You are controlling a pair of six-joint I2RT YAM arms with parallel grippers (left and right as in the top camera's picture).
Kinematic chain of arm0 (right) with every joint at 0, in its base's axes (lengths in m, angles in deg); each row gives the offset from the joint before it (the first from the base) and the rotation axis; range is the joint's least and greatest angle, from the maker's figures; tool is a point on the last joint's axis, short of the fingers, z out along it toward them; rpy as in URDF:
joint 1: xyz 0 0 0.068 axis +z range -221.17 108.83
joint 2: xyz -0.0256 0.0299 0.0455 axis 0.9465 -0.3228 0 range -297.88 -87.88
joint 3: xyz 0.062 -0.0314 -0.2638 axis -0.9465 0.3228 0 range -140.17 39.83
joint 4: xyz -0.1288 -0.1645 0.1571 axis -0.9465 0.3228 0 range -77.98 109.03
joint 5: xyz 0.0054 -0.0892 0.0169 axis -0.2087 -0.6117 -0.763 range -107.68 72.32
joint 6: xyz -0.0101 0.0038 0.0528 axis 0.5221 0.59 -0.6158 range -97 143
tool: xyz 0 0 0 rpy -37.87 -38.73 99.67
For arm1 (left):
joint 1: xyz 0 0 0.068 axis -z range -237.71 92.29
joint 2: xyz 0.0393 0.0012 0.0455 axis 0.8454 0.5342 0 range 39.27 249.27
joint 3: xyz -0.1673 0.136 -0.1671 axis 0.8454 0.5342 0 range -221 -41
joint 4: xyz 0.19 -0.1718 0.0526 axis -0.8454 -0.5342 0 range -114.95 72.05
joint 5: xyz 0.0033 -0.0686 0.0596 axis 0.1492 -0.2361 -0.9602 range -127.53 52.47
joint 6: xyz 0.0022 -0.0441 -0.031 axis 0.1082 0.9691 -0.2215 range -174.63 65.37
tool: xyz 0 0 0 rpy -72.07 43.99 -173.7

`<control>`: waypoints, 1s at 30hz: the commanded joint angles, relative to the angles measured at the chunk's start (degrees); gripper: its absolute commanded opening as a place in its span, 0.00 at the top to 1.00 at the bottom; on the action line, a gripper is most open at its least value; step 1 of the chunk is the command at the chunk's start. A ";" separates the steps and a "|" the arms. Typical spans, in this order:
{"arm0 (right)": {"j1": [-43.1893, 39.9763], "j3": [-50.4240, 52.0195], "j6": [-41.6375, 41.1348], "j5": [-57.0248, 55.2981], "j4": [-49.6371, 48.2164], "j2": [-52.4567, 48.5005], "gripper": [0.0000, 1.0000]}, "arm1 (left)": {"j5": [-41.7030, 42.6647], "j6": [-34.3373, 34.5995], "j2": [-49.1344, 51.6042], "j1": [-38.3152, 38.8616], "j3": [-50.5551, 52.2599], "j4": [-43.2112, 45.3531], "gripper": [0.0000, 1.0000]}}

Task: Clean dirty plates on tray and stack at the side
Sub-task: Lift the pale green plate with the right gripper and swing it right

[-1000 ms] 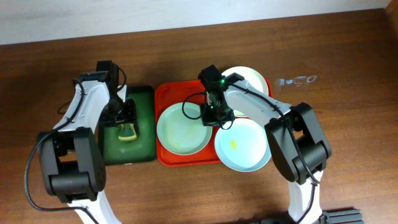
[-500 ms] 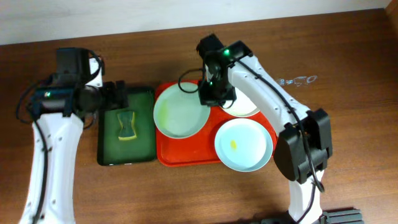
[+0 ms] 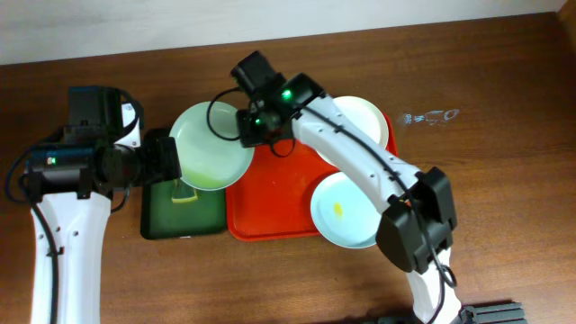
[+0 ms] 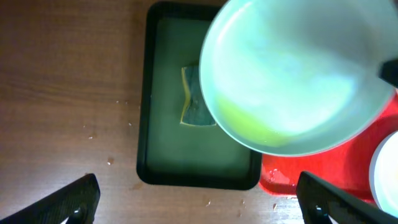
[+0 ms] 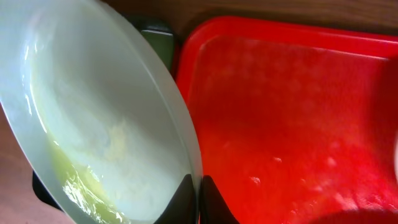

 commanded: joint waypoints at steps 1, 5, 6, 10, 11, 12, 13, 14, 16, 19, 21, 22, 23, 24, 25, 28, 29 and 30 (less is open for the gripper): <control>1.86 -0.79 -0.94 -5.14 -2.99 -1.36 0.96 | -0.42 0.48 -0.74 -0.20 -0.83 -0.68 0.01; 3.96 -0.79 -0.26 -14.58 -5.68 -1.38 0.96 | -0.42 0.48 -0.74 -0.20 -0.83 -0.68 0.01; 4.33 -0.81 -0.24 -17.31 -6.21 -1.36 0.96 | -0.39 0.48 -0.74 -0.20 -0.83 -0.68 0.01; 4.48 -2.73 4.52 -18.53 -7.76 -1.11 0.96 | -0.42 0.48 -0.74 -0.20 -0.83 -0.68 0.01; 4.48 -3.58 4.55 -20.31 -7.30 -0.57 0.96 | -0.42 0.48 -0.74 -0.20 -0.83 -0.70 0.01; 4.63 -4.28 4.76 -21.77 -6.88 -0.15 0.96 | -0.39 0.48 -0.74 -0.20 -0.83 -0.68 0.01; 4.76 -5.18 6.14 -23.30 -6.73 0.31 0.96 | -0.42 0.48 -0.74 -0.20 -0.83 -0.70 0.01; 5.09 -5.90 7.17 -23.98 -6.75 0.70 0.96 | -0.42 0.48 -0.74 -0.20 -0.83 -0.68 0.01; 6.19 -7.08 7.34 -27.32 -6.78 1.42 0.96 | -0.42 0.48 -0.74 -0.20 -0.83 -0.70 0.01; 9.18 -7.23 9.22 -35.67 -7.28 1.77 0.96 | -0.42 0.48 -0.74 -0.20 -0.83 -0.68 0.01; 12.20 -7.23 12.09 -44.41 -8.26 1.77 0.96 | -0.39 0.48 -0.74 -0.20 -0.83 -0.68 0.01; 13.75 -7.23 13.66 -49.66 -8.83 1.77 0.96 | -0.42 0.48 -0.74 -0.20 -0.83 -0.70 0.01; 15.23 -7.23 15.47 -54.58 -9.44 1.77 0.96 | -0.42 0.48 -0.74 -0.20 -0.83 -0.68 0.01; 16.26 -7.23 16.72 -57.83 -9.86 1.77 0.96 | -0.39 0.48 -0.74 -0.20 -0.83 -0.70 0.01; 17.86 -7.23 18.99 -62.03 -10.93 1.77 0.96 | -0.39 0.48 -0.74 -0.20 -0.83 -0.70 0.01; 19.74 -7.23 22.34 -64.54 -13.03 1.77 0.96 | -0.39 0.48 -0.74 -0.20 -0.83 -0.70 0.01; 19.80 -7.23 22.34 -64.54 -13.20 1.77 0.96 | -0.42 0.48 -0.74 -0.20 -0.83 -0.70 0.01; 19.80 -7.23 22.34 -64.54 -13.27 1.77 0.96 | -0.42 0.48 -0.74 -0.20 -0.83 -0.70 0.01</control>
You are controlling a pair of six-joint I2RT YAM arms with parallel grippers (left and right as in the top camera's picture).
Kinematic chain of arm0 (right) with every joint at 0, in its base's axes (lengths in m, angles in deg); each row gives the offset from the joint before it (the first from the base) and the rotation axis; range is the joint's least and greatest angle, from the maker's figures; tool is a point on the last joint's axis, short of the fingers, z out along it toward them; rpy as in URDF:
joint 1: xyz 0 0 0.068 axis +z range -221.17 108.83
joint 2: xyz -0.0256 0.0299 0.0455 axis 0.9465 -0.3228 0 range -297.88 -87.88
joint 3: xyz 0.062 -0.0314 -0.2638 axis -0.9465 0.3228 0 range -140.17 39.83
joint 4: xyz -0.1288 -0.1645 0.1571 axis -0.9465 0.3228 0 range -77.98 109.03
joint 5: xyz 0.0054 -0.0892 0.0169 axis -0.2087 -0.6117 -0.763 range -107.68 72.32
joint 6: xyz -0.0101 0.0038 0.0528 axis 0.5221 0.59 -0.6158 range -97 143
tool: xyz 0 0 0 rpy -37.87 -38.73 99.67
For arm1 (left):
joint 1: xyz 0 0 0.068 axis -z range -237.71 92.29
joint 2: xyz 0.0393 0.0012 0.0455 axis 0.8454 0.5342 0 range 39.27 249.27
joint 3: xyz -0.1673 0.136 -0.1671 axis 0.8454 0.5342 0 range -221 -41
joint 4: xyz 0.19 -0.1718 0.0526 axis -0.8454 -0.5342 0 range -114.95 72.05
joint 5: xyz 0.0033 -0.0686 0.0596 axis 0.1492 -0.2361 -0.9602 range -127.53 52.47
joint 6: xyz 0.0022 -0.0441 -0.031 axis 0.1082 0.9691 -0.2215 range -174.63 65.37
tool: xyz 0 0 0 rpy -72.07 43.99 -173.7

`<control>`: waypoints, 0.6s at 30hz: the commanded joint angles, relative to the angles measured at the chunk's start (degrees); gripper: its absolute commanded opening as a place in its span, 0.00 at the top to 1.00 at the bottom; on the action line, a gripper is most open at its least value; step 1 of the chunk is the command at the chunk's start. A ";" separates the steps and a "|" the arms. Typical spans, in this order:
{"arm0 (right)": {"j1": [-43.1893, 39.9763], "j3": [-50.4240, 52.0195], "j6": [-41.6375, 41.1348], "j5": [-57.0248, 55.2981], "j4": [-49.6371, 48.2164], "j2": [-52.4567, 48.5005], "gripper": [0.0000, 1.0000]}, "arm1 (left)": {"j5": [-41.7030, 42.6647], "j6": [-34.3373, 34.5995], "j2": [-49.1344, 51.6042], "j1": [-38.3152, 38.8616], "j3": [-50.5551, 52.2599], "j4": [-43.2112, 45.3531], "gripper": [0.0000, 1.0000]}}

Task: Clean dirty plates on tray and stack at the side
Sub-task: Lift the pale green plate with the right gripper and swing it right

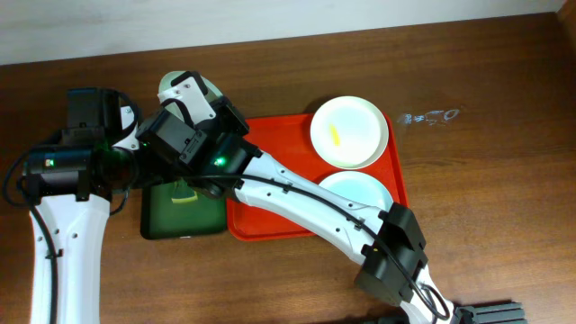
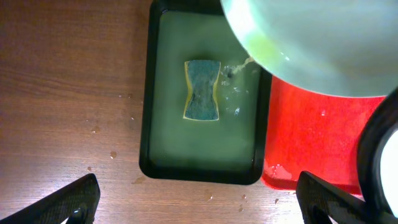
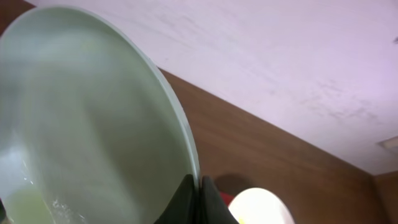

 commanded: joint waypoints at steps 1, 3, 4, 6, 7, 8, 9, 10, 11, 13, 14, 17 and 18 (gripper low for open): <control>0.68 -1.49 1.60 -4.15 -0.42 2.49 0.96 | -0.20 0.50 -0.48 -0.20 -0.83 0.11 0.01; 0.74 -1.49 1.55 -4.13 -0.50 2.49 0.96 | -0.20 0.50 -0.48 -0.20 -0.83 0.13 0.01; 0.74 -1.49 1.57 -4.13 -0.74 2.49 0.96 | -0.20 0.50 -0.48 -0.20 -0.83 0.13 0.01; 0.74 -1.49 1.57 -4.15 -0.87 2.49 0.96 | -0.20 0.50 -0.48 -0.20 -0.83 0.13 0.01; 0.74 -1.49 1.57 -4.15 -0.98 2.49 0.96 | -0.17 0.50 -0.48 -0.20 -0.83 0.13 0.01; 0.74 -1.49 1.55 -4.13 -1.07 2.49 0.96 | -0.17 0.50 -0.48 -0.20 -0.83 0.13 0.01; 0.74 -1.49 1.57 -4.13 -1.49 2.49 0.96 | -0.20 0.50 -0.48 -0.20 -0.83 0.13 0.01; 0.74 -1.49 1.57 -4.13 -1.86 2.49 0.96 | -0.17 0.50 -0.48 -0.20 -0.83 0.11 0.01; 0.74 -1.49 1.57 -4.13 -1.90 2.49 0.96 | -0.17 0.50 -0.48 -0.20 -0.83 0.11 0.01; 0.74 -1.49 1.60 -4.15 -1.90 2.49 0.96 | -0.17 0.50 -0.48 -0.20 -0.83 0.11 0.01; 0.72 -1.49 1.60 -4.15 -1.90 2.49 0.96 | -0.17 0.50 -0.48 -0.20 -0.83 0.13 0.01; 0.92 -1.49 1.38 -2.71 -1.86 2.47 0.96 | -0.20 0.50 -0.48 -0.20 -0.83 0.11 0.01; 0.96 -1.49 1.38 -2.62 -1.70 2.47 0.96 | -0.17 0.50 -0.48 -0.20 -0.83 0.11 0.01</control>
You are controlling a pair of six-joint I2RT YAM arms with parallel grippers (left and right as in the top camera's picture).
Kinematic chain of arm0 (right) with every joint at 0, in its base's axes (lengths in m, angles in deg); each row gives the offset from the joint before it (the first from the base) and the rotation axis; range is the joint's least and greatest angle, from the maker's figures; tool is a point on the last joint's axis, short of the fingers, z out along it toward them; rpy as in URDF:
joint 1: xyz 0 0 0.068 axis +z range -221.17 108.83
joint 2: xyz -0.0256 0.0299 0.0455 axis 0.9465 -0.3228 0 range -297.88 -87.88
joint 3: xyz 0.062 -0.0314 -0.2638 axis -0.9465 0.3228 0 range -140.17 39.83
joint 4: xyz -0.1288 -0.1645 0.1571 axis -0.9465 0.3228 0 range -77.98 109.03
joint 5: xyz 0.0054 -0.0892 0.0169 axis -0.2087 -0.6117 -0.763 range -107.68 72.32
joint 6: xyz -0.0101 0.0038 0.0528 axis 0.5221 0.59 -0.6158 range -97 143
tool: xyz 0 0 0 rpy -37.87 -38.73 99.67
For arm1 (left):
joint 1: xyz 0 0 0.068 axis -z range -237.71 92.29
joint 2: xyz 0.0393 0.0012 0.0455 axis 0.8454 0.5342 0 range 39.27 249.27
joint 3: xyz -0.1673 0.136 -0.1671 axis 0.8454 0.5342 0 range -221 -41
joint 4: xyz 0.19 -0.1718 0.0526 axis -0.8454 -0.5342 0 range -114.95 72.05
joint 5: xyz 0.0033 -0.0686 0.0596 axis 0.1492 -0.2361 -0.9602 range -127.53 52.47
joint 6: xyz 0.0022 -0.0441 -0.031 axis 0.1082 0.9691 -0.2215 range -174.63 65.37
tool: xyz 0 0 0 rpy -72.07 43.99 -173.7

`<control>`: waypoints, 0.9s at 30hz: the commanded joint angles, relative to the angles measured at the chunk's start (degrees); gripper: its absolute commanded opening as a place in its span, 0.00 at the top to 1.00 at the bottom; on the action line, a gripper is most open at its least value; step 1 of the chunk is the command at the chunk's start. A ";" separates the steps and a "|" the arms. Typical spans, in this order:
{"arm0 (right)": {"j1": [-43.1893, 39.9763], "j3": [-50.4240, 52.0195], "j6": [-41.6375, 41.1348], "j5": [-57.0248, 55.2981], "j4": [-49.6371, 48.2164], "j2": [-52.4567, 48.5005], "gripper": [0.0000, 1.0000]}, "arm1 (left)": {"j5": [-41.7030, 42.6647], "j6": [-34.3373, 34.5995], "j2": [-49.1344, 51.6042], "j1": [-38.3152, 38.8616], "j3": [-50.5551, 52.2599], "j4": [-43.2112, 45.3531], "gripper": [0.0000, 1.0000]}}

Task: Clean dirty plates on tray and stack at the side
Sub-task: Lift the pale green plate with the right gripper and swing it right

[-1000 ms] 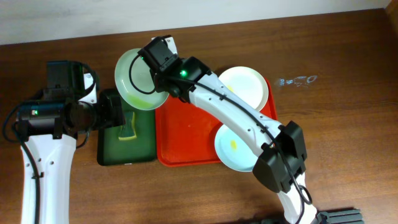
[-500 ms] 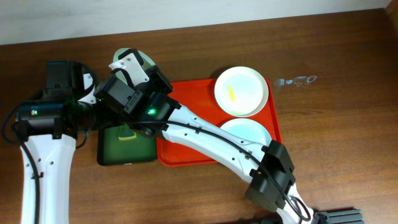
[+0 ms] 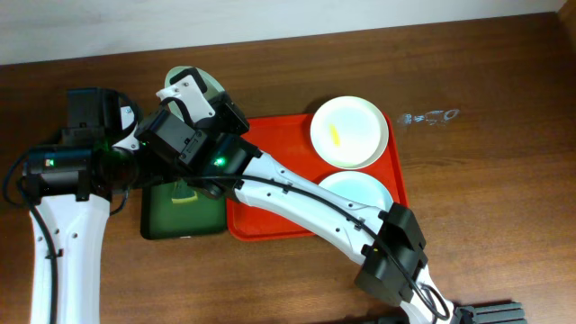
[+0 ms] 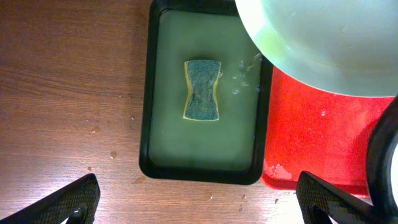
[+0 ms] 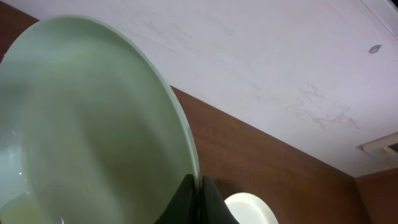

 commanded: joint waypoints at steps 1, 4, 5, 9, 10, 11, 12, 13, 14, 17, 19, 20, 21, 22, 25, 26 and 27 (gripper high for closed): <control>0.90 -1.46 -0.66 -0.11 -0.22 2.47 0.96 | -0.17 0.48 -0.48 -0.20 -0.83 0.13 0.01; 0.81 -1.46 -6.86 1.05 -0.50 2.47 0.96 | -0.20 0.48 -0.48 -0.20 -0.83 0.11 0.01; 0.79 -1.46 -6.32 -1.40 -0.15 2.47 0.96 | -0.20 0.48 -0.48 -0.20 -0.83 0.13 0.01; 0.39 -1.46 -7.58 2.89 0.26 2.47 0.96 | -0.20 0.48 -0.48 -0.20 -0.83 0.11 0.01; 0.13 -1.46 -8.94 2.97 0.98 2.47 0.96 | -0.20 0.48 -0.48 -0.20 -0.83 0.11 0.01; -0.26 -1.44 -12.35 3.87 1.77 2.45 0.96 | -0.17 0.48 -0.48 -0.20 -0.83 0.13 0.01; -0.74 -1.44 -13.16 6.19 2.16 2.40 0.96 | -0.17 0.48 -0.48 -0.20 -0.83 0.11 0.01; -1.33 -1.44 -13.18 7.72 2.25 2.40 0.96 | -0.17 0.48 -0.48 -0.20 -0.83 0.13 0.01; -2.14 -1.46 -13.20 9.51 2.43 2.43 0.96 | -0.20 0.48 -0.48 -0.20 -0.83 0.13 0.01; -3.89 -1.46 -16.31 14.16 4.07 2.43 0.96 | -0.17 0.48 -0.48 -0.20 -0.83 0.13 0.01; -5.68 -1.46 -19.50 18.10 5.81 2.75 0.96 | -0.20 0.48 -0.48 -0.20 -0.83 0.11 0.01; -6.82 -1.46 -20.74 21.24 6.97 3.34 0.96 | -0.17 0.48 -0.48 -0.20 -0.83 0.11 0.01; -8.07 -1.46 -21.53 24.41 7.72 4.13 0.96 | -0.17 0.48 -0.48 -0.20 -0.83 0.11 0.01; -9.31 -1.46 -21.55 27.85 8.20 4.92 0.96 | -0.17 0.48 -0.48 -0.20 -0.83 0.13 0.01; -15.47 -1.46 -23.21 37.90 11.34 7.63 0.96 | -0.17 0.48 -0.48 -0.20 -0.83 0.11 0.01; -18.69 -1.46 -23.45 41.64 13.35 8.28 0.96 | -0.20 0.48 -0.48 -0.20 -0.83 0.11 0.01; -21.09 -1.46 -23.45 43.95 14.78 8.46 0.96 | -0.17 0.48 -0.48 -0.20 -0.83 0.13 0.01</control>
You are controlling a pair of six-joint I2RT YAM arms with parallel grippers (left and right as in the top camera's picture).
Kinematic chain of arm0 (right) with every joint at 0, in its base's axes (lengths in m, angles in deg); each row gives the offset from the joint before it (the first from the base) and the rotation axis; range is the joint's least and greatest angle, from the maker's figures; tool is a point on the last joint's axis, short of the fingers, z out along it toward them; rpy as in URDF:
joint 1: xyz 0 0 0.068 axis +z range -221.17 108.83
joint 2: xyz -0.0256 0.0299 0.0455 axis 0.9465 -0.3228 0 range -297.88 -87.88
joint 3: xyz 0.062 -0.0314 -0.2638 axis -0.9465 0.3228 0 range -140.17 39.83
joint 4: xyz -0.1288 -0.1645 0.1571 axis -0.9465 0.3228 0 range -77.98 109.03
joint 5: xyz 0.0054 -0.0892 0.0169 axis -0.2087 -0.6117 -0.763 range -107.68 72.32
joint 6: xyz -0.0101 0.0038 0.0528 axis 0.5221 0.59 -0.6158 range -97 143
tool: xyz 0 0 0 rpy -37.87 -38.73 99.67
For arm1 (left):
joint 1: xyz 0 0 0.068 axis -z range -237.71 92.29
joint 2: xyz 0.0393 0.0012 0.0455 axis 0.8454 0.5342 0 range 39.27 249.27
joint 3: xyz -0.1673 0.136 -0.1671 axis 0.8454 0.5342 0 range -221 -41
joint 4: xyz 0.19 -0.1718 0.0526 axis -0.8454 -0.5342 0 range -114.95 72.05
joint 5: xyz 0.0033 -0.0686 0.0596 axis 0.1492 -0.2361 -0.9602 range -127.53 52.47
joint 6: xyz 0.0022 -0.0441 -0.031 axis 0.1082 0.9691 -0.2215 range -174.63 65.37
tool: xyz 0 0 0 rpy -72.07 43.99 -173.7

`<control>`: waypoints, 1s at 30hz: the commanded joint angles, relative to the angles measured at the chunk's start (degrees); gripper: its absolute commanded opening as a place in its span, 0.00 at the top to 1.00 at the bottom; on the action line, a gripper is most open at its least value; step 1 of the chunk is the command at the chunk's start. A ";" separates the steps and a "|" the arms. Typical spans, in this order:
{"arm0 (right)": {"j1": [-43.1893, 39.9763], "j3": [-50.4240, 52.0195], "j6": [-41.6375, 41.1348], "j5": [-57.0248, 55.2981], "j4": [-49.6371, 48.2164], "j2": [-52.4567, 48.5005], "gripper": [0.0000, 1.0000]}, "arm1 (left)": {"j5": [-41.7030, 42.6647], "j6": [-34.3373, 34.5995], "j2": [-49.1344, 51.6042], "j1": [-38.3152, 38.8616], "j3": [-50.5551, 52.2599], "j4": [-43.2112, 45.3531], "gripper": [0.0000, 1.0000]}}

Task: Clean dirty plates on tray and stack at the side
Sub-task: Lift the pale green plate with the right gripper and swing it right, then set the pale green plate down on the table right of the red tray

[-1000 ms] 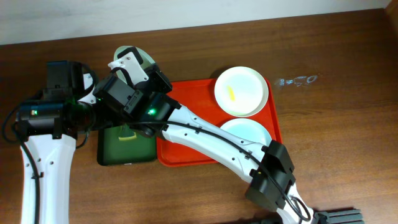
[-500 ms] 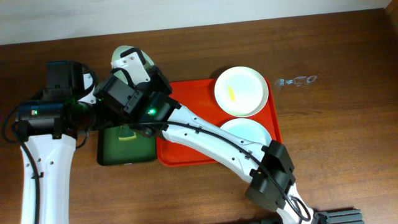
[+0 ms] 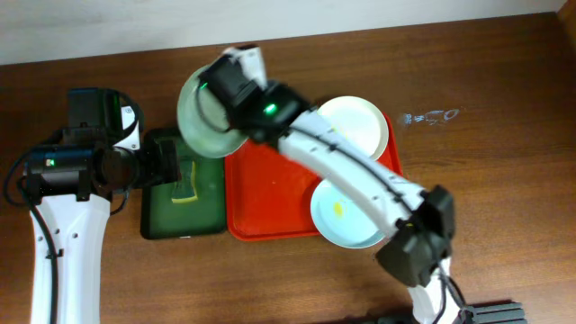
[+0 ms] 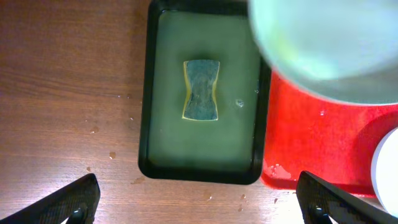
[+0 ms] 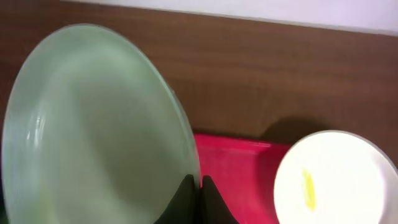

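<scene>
My right gripper (image 5: pixel 198 200) is shut on the rim of a pale green plate (image 5: pixel 93 130). The green plate (image 3: pixel 205 112) hangs tilted over the junction of the dark wash basin (image 3: pixel 155 193) and the red tray (image 3: pixel 270 193). A white plate with a yellow smear (image 3: pixel 355 126) sits at the tray's far right corner. A light blue plate with a yellow spot (image 3: pixel 342 211) lies at the tray's near right. A sponge (image 4: pixel 201 98) lies in the basin's greenish water. My left gripper (image 4: pixel 199 202) hangs open above the basin's near edge.
Water drops speckle the brown table (image 4: pixel 74 93) near the basin (image 4: pixel 202 174). A small clear object (image 3: pixel 430 116) lies on the table right of the tray. The back wall runs along the far table edge.
My right arm has swung back to the right and the green plate now hangs further toward the tray. The dripping has stopped. The left arm has not moved.
My right gripper held the green plate flat over the basin with yellowish liquid in it. Then the plate was tipped up steeply and liquid ran off into the basin. Now the plate is tilted less and sits over the basin's right edge.
</scene>
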 commanded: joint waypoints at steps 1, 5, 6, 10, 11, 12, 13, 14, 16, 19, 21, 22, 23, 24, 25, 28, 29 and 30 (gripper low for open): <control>-8.70 -1.36 -2.21 12.15 4.26 4.00 0.96 | -0.22 0.48 -0.48 -0.20 -0.83 0.11 0.01; -19.39 -1.36 -2.16 19.65 10.23 4.00 0.96 | -0.22 0.48 -0.48 -0.20 -0.83 0.13 0.01; -24.22 -1.36 -2.16 22.77 12.31 4.00 0.96 | -0.22 0.48 -0.48 -0.20 -0.83 0.11 0.01; -37.24 -1.36 -0.31 27.71 18.64 4.00 0.96 | -0.20 0.48 -0.48 -0.20 -0.83 0.11 0.01; -40.44 -1.36 1.40 27.85 20.02 4.00 0.96 | -0.20 0.48 -0.48 -0.20 -0.83 0.11 0.01; -44.78 -1.36 3.23 27.82 22.16 4.00 0.96 | -0.20 0.48 -0.48 -0.20 -0.83 0.11 0.01; -47.78 -1.36 4.46 27.80 23.67 4.00 0.96 | -0.20 0.48 -0.48 -0.20 -0.83 0.11 0.01; -50.03 -1.36 4.81 27.80 24.96 4.00 0.96 | -0.22 0.48 -0.48 -0.20 -0.83 0.13 0.01; -55.56 -1.33 7.91 26.38 28.04 4.00 0.96 | -0.20 0.48 -0.48 -0.20 -0.83 0.13 0.01; -61.79 -1.18 8.17 17.62 31.98 3.89 0.96 | -0.20 0.48 -0.48 -0.20 -0.83 0.13 0.01; -65.20 -1.18 8.20 16.57 33.16 3.89 0.96 | -0.22 0.48 -0.48 -0.20 -0.83 0.13 0.01; -66.20 -1.18 8.17 16.55 33.48 3.89 0.96 | -0.22 0.48 -0.48 -0.20 -0.83 0.11 0.01; -66.99 -1.05 8.20 16.55 33.68 3.87 0.96 | -0.22 0.48 -0.48 -0.20 -0.83 0.11 0.01; -67.56 -0.15 8.20 16.50 33.68 3.87 0.96 | -0.22 0.48 -0.48 -0.20 -0.83 0.13 0.01; -67.54 0.66 8.17 16.52 33.62 3.87 0.96 | -0.20 0.48 -0.48 -0.20 -0.83 0.13 0.01; -67.38 6.01 8.20 16.52 30.80 3.87 0.96 | -0.22 0.48 -0.48 -0.20 -0.83 0.11 0.01; -67.45 7.93 8.17 16.02 29.75 3.82 0.96 | -0.22 0.48 -0.48 -0.20 -0.83 0.11 0.01; -67.45 9.84 8.17 15.19 28.70 3.78 0.96 | -0.22 0.48 -0.48 -0.20 -0.83 0.11 0.01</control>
